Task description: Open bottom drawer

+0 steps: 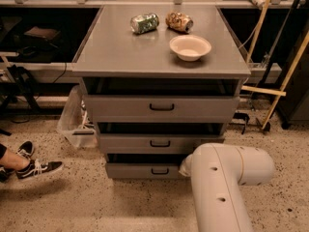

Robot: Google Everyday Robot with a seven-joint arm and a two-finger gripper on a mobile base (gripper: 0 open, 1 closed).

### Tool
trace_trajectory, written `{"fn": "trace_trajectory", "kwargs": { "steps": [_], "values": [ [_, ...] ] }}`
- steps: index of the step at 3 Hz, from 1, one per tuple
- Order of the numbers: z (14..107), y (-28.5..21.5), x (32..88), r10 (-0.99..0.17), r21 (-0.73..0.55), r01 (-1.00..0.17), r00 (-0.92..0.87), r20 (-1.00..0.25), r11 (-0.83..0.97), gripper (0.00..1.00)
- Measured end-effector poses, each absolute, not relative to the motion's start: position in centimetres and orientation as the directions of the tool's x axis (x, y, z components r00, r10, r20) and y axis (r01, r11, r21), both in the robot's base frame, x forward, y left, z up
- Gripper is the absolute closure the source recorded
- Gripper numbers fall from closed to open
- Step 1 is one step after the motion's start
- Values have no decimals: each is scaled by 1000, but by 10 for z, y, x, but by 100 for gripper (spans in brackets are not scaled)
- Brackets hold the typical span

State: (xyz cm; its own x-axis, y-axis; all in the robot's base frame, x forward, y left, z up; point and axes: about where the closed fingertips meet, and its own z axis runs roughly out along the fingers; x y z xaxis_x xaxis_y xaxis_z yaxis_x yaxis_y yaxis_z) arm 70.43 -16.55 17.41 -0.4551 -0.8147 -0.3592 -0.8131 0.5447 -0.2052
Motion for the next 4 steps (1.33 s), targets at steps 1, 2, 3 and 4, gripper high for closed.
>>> {"fn": "trace_trajectory", "kwargs": {
  "steps": [1,2,3,4],
  "values": [
    [171,-165,684,-834,-175,-847,-422,-354,503,100],
    [176,-165,681,-837,-170,-851,-418,-354,497,100],
    [190,-180,682,-822,-193,-831,-430,-374,522,100],
    [200,-200,679,-819,-216,-816,-440,-368,536,100]
  ]
}}
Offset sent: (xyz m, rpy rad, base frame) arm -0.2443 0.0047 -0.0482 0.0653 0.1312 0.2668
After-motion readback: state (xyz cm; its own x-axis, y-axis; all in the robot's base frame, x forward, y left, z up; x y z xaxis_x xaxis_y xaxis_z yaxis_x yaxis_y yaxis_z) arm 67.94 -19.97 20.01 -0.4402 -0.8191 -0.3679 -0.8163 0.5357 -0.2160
